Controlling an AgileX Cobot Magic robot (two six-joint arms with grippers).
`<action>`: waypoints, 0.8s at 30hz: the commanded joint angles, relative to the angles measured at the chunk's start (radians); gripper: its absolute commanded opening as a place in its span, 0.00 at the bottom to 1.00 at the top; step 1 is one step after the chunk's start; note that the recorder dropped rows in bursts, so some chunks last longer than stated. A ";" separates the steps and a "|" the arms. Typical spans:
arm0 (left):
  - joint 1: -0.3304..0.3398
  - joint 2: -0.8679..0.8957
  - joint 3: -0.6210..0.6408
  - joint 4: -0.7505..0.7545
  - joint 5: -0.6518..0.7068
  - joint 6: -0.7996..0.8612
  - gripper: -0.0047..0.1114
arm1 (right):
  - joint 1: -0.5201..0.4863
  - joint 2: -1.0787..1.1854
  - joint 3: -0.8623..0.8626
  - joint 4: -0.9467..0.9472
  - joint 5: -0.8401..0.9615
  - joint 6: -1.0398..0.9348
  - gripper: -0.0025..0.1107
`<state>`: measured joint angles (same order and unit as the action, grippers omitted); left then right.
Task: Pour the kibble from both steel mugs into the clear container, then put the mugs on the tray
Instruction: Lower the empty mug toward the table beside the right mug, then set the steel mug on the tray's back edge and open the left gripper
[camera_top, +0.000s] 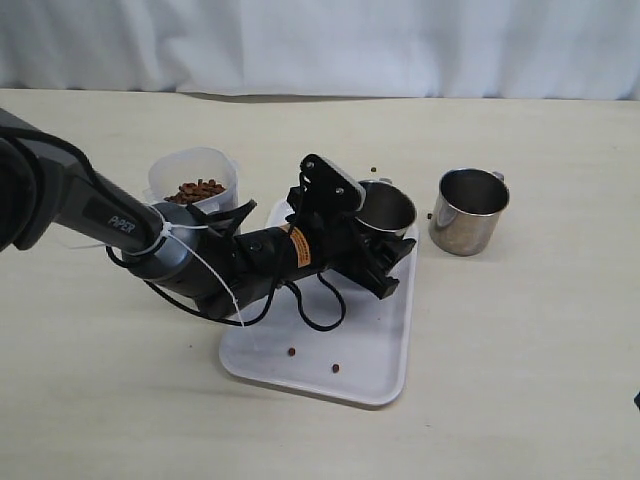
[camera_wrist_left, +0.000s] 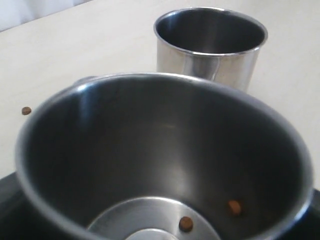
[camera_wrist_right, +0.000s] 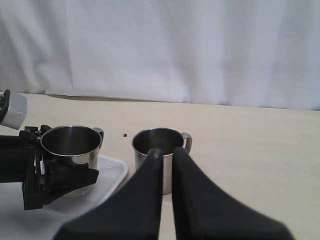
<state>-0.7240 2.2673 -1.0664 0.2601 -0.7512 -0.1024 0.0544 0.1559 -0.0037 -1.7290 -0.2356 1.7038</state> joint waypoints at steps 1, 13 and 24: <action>0.000 0.001 -0.006 0.000 -0.026 0.000 0.57 | -0.005 -0.003 0.004 -0.007 0.001 0.012 0.07; 0.000 0.001 -0.006 0.000 -0.032 -0.002 0.70 | -0.005 -0.003 0.004 -0.007 0.001 0.012 0.07; 0.000 -0.065 -0.006 0.046 0.012 -0.002 0.70 | -0.005 -0.003 0.004 -0.007 0.001 0.012 0.07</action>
<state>-0.7240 2.2364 -1.0664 0.2948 -0.7580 -0.1024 0.0544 0.1559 -0.0037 -1.7290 -0.2356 1.7038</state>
